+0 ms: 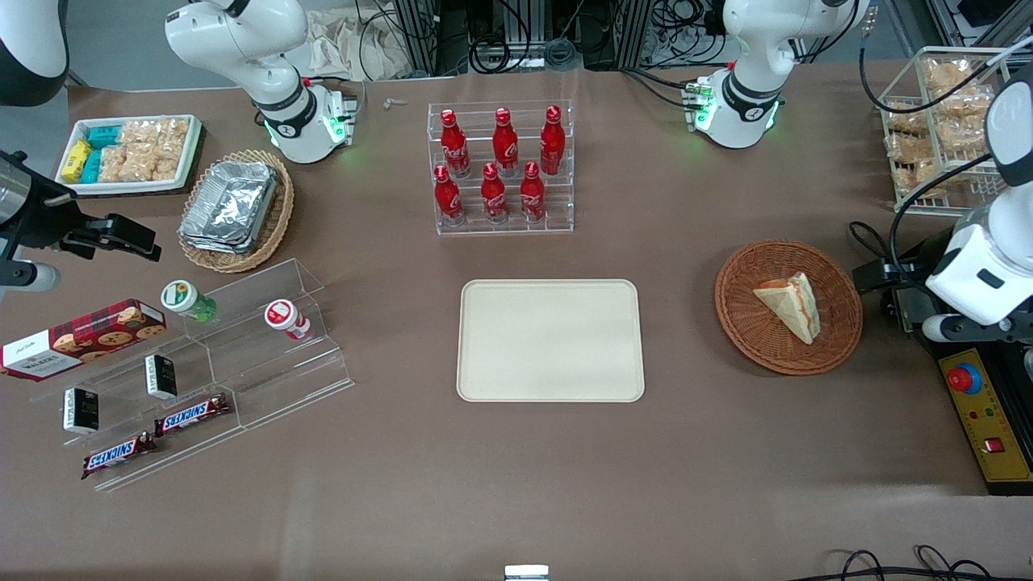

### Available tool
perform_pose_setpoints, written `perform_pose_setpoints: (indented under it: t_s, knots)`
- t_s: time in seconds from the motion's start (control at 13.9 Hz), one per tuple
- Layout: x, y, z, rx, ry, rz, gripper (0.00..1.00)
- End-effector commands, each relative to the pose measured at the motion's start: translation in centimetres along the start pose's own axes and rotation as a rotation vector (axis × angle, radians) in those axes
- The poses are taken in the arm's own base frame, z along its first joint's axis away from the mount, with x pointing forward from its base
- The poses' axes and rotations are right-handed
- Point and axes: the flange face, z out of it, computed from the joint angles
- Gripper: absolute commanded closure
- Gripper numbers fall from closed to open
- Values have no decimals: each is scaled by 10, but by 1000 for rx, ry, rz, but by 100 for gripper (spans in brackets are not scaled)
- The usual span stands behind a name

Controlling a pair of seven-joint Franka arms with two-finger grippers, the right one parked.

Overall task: Place sandwich from basket to tray
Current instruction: 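Move the left gripper over the wicker basket above the wrapped sandwich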

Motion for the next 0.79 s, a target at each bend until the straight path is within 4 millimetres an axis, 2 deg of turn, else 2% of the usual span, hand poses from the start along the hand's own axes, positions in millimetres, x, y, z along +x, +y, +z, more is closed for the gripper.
perform_pose_setpoints:
  t_s: [0.0, 0.36, 0.58, 0.72]
  knots:
    - [-31, -1, 16, 4, 7, -18, 0]
    - [-40, 8, 80, 17, -102, -140, 0]
    - [-61, 4, 107, 0, -49, -153, 0]
    - [-62, 3, 124, 1, -63, -156, 0]
